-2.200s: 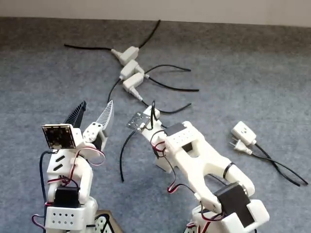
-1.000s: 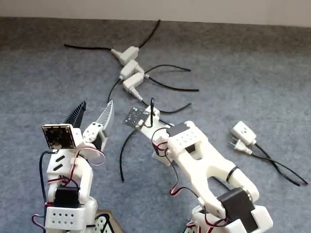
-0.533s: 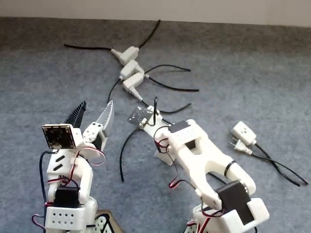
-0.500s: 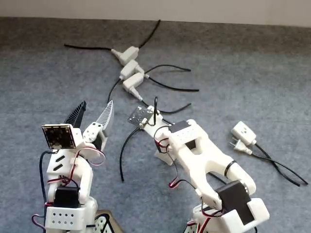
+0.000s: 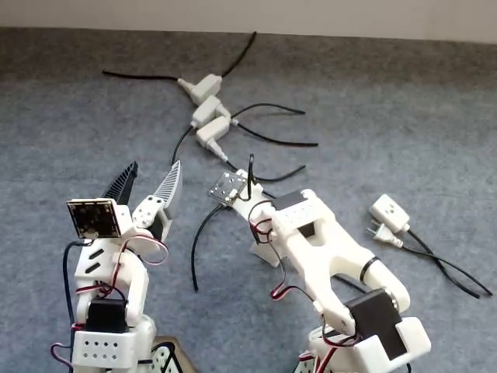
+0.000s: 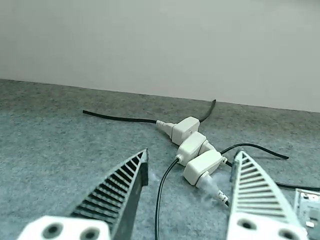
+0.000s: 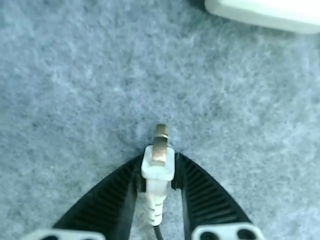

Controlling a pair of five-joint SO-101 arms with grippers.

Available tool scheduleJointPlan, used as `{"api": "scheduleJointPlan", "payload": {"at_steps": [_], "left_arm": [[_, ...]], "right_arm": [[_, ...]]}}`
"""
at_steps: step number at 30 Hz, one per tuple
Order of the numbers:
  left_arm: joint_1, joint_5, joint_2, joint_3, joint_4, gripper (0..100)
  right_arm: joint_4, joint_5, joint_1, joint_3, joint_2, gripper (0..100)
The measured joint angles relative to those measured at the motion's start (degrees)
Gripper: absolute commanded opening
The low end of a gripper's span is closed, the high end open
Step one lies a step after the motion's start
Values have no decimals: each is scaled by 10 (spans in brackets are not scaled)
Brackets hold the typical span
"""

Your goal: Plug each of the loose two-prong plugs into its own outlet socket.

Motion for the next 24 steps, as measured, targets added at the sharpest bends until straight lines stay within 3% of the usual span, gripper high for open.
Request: {"api": "scheduleJointPlan", "payload": {"at_steps": [9, 14, 24], "left_arm": [[0, 0, 0, 0, 0, 274], [0, 0, 0, 0, 0, 274], [0, 0, 0, 0, 0, 274]], "right_arm": [[0, 0, 0, 0, 0, 91], [2, 0, 0, 2, 0, 163], [11, 2, -2, 4, -1, 162]]}}
